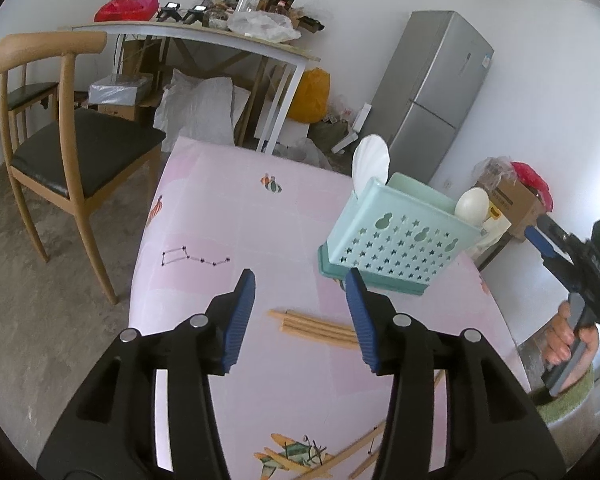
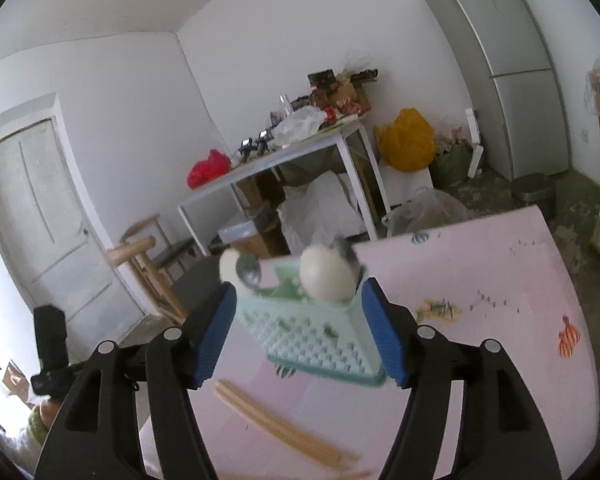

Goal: Organize utensils
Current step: 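Move both tools down toward the loose wooden chopsticks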

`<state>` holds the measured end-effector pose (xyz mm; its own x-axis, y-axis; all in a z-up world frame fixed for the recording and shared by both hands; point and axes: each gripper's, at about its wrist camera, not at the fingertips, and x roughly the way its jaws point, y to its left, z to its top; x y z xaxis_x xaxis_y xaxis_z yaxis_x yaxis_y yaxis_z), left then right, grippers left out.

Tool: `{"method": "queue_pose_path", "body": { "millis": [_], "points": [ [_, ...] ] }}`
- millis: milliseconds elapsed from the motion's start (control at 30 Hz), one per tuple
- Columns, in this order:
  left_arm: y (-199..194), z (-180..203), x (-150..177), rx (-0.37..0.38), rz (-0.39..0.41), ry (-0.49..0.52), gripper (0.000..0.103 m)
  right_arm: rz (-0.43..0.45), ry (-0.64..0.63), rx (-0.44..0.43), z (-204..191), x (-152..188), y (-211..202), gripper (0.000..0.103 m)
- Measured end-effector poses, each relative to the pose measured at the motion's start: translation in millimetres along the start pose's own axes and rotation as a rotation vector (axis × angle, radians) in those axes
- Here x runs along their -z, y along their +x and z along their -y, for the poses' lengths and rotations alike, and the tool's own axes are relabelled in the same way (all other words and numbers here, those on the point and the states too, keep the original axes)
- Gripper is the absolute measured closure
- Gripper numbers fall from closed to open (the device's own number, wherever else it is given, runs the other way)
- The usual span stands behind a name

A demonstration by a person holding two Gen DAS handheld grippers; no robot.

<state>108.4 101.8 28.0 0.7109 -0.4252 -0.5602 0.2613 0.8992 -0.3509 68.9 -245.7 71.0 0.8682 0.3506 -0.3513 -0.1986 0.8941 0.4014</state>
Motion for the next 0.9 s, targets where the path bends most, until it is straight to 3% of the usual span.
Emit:
{"method": "queue_pose_path", "body": {
  "millis": [267,500,567,600,700,900],
  "points": [
    [1,25,23,0.038,-0.08,0.103,0.049,-0.157,0.108,0.022,5,59,1,0.039],
    [27,45,29,0.033,-0.141,0.219,0.05,-0.336,0.276,-0.06,3,125,7,0.039],
    [42,54,25,0.02,-0.16,0.265,0.061,-0.402,0.303,-0.067,-4,147,14,0.039],
    [54,61,23,0.016,-0.181,0.307,0.071,-0.426,0.319,-0.075,-8,154,18,0.039],
    [86,77,18,0.001,-0.232,0.428,0.077,-0.475,0.363,-0.087,-14,171,27,0.039],
    [146,95,28,-0.128,-0.28,0.663,0.088,-0.494,0.394,-0.103,-28,178,34,0.039]
  ]
}}
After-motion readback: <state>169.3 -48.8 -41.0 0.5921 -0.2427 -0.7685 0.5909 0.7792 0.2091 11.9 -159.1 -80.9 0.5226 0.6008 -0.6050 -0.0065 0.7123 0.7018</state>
